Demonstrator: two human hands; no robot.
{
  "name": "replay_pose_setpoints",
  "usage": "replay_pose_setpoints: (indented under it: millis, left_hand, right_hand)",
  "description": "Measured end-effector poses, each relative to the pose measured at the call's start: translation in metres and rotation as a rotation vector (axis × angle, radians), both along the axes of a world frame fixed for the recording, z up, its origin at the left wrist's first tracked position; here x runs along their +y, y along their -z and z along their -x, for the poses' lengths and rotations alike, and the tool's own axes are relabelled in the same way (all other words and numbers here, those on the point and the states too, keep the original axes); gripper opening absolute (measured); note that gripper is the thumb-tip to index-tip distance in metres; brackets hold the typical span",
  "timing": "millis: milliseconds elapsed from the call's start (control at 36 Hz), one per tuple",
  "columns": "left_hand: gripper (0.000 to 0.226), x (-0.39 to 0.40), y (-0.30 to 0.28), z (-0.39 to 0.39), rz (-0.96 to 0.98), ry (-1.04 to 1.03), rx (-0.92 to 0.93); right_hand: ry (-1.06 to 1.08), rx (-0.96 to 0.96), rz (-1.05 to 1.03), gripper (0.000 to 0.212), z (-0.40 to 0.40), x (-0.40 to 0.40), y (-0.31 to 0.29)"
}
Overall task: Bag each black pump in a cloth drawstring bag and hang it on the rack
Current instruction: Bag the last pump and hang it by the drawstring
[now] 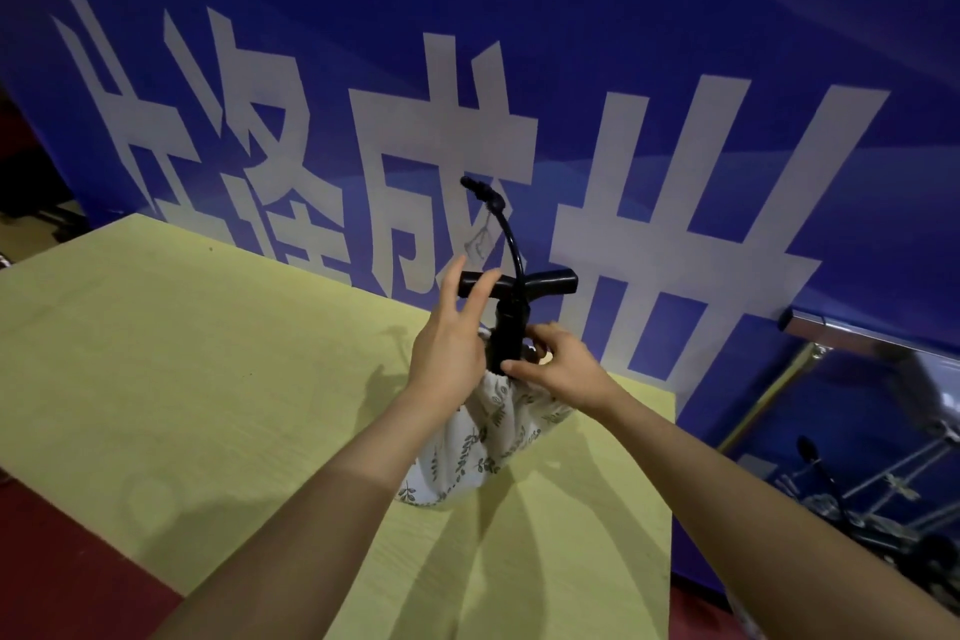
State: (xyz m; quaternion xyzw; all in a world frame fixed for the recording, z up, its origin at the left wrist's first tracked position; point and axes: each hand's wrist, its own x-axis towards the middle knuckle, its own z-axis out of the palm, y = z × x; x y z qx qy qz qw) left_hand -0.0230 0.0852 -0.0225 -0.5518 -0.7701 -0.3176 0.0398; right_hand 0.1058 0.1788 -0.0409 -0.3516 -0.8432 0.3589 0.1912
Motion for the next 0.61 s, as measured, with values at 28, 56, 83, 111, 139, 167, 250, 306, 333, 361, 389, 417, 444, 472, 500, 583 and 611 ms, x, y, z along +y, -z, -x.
replay_pose_setpoints:
  millis: [28,56,83,111,139,167,250,306,333,361,389,417,444,472,500,583,611]
  left_hand:
    - [0.082,0.001,0.000,0.000,0.000,0.003,0.012]
    - [0.082,0.002,0.001,0.000,-0.006,0.006,0.018]
    - [0.082,0.002,0.002,0.000,-0.015,0.009,0.017]
    - [0.081,0.003,0.003,-0.002,-0.026,0.011,0.008]
    - [0.080,0.004,0.004,-0.004,-0.039,0.011,-0.005]
    - [0.078,0.005,0.005,-0.005,-0.052,0.009,-0.011]
    - [0.067,0.006,0.009,-0.009,-0.110,-0.010,0.044]
    - [0.062,0.007,0.009,-0.008,-0.108,-0.045,0.084]
    - [0.061,0.007,0.008,-0.008,-0.098,-0.057,0.095]
    - [0.059,0.007,0.006,-0.008,-0.093,-0.061,0.097]
    - [0.057,0.008,0.004,-0.008,-0.103,-0.061,0.093]
    - [0.056,0.008,0.002,-0.009,-0.123,-0.066,0.084]
    - [0.056,0.008,0.001,-0.010,-0.145,-0.081,0.067]
    - [0.057,0.008,-0.001,-0.012,-0.162,-0.097,0.043]
    - [0.059,0.008,-0.003,-0.014,-0.167,-0.106,0.022]
    - [0.061,0.011,-0.007,-0.019,-0.128,-0.105,-0.003]
    - [0.060,0.012,-0.009,-0.020,-0.122,-0.101,-0.019]
  right_hand:
    - [-0.023,-0.038,0.002,0.046,-0.002,0.002,0.000]
    - [-0.032,-0.066,0.001,0.049,-0.005,0.003,-0.001]
    - [-0.026,-0.076,0.001,0.049,-0.007,0.004,-0.001]
    - [-0.005,-0.075,0.003,0.048,-0.009,0.005,-0.001]
    - [0.019,-0.064,-0.004,0.047,-0.011,0.006,-0.002]
    - [0.052,-0.056,-0.027,0.046,-0.014,0.006,-0.003]
    - [0.185,-0.012,-0.159,0.041,-0.022,0.012,-0.008]
    - [0.273,0.026,-0.219,0.034,-0.028,0.017,-0.014]
    - [0.311,0.052,-0.238,0.032,-0.031,0.018,-0.019]
    - [0.339,0.087,-0.253,0.030,-0.033,0.020,-0.024]
    - [0.360,0.122,-0.262,0.029,-0.035,0.021,-0.029]
    - [0.372,0.158,-0.268,0.028,-0.037,0.023,-0.034]
    - [0.380,0.187,-0.268,0.026,-0.038,0.023,-0.039]
    - [0.389,0.211,-0.269,0.024,-0.038,0.025,-0.043]
    - [0.399,0.226,-0.266,0.020,-0.038,0.026,-0.047]
    - [0.395,0.271,-0.185,0.028,-0.034,0.023,-0.059]
    - [0.389,0.293,-0.145,0.034,-0.033,0.021,-0.062]
